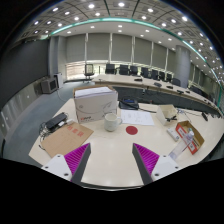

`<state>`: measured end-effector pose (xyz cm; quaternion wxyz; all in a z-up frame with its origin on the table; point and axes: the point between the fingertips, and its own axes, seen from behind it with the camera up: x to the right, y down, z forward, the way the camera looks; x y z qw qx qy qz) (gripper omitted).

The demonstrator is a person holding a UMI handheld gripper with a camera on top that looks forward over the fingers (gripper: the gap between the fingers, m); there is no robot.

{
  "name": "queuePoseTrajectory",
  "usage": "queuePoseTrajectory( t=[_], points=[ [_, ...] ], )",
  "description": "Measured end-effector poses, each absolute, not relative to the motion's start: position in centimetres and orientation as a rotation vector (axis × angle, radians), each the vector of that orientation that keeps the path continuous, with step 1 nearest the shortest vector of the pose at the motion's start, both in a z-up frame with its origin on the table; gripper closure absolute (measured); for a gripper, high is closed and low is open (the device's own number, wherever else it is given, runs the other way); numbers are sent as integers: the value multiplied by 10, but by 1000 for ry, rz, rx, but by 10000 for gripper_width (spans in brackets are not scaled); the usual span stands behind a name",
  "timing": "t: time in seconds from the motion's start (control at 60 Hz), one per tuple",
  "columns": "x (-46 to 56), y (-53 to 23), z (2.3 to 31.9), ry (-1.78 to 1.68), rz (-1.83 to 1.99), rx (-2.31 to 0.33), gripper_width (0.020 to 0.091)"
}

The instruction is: Pour water

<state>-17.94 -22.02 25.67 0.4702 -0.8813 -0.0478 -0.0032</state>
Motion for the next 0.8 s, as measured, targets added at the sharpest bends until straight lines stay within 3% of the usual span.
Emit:
queuePoseTrajectory(
  t=[0.333, 0.8],
  points=[
    [-94, -238, 226, -25, -21, -2179, 247],
    [141, -238, 151, 13, -97, -2133, 248]
  ],
)
